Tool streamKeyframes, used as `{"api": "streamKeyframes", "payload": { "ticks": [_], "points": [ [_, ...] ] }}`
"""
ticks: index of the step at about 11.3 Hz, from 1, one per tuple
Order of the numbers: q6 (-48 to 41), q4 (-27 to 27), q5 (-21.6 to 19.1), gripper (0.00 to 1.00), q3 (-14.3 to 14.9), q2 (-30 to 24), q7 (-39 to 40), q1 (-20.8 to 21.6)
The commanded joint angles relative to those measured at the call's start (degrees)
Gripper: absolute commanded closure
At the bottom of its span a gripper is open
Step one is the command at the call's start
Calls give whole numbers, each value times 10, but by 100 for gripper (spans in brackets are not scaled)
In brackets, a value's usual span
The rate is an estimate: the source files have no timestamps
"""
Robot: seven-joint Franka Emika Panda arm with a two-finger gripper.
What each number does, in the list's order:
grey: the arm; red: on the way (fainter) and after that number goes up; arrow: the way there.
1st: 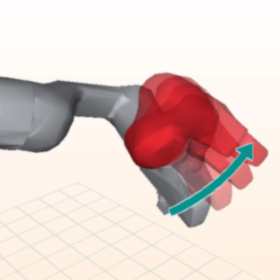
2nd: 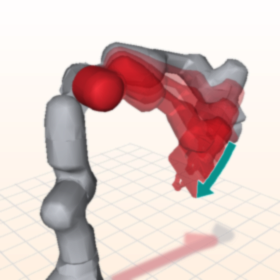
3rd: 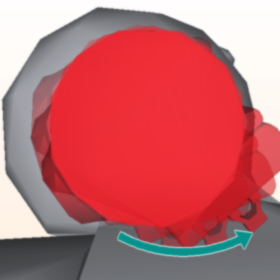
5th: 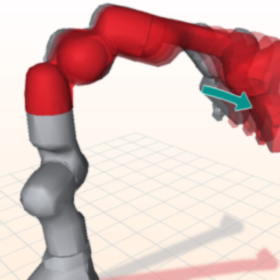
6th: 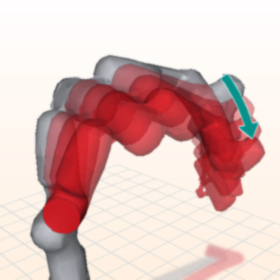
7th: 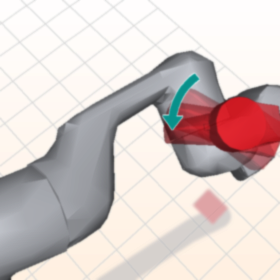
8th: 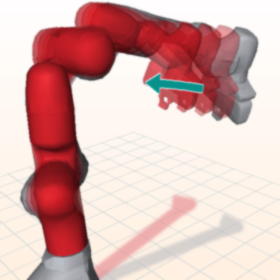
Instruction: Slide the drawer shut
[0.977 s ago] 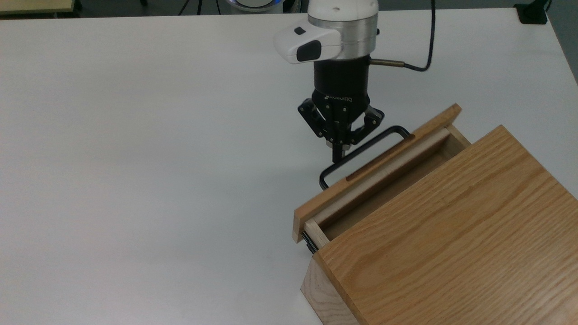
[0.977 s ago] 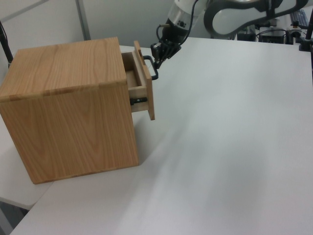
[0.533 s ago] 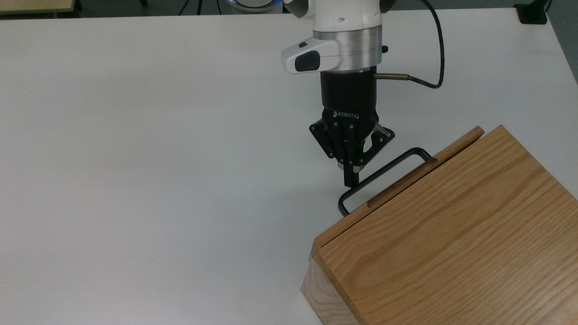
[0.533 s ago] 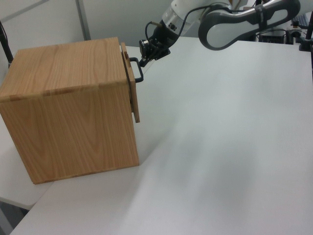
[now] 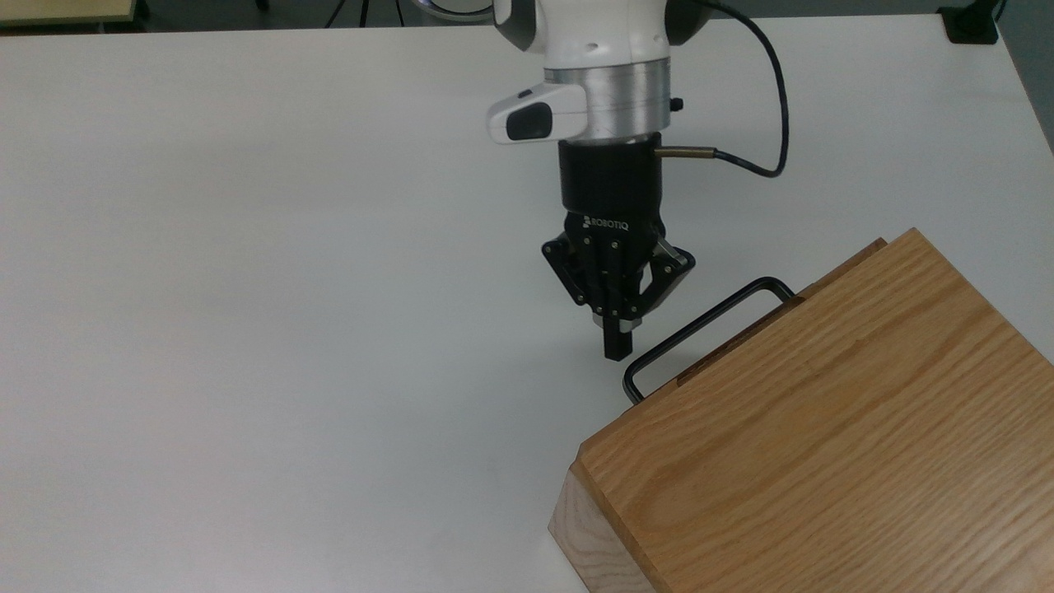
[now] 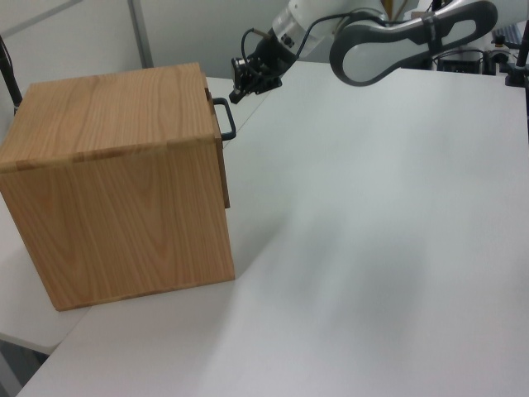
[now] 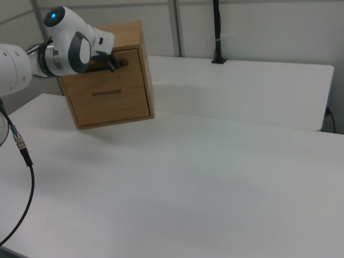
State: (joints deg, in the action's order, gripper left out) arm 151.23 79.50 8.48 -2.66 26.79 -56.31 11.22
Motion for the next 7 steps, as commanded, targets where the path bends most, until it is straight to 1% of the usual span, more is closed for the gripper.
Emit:
{"api": "streamKeyframes", "payload": {
  "ticks": [1,3,5,7],
  "points": [
    [-163,24,1,100,-1,-78,90,-21],
    [-313,25,3,98,-3,-124,122,-39],
    [-446,23,-3,98,-2,-159,191,-65],
    [-528,53,-24,97,6,-213,270,-87]
  ]
}}
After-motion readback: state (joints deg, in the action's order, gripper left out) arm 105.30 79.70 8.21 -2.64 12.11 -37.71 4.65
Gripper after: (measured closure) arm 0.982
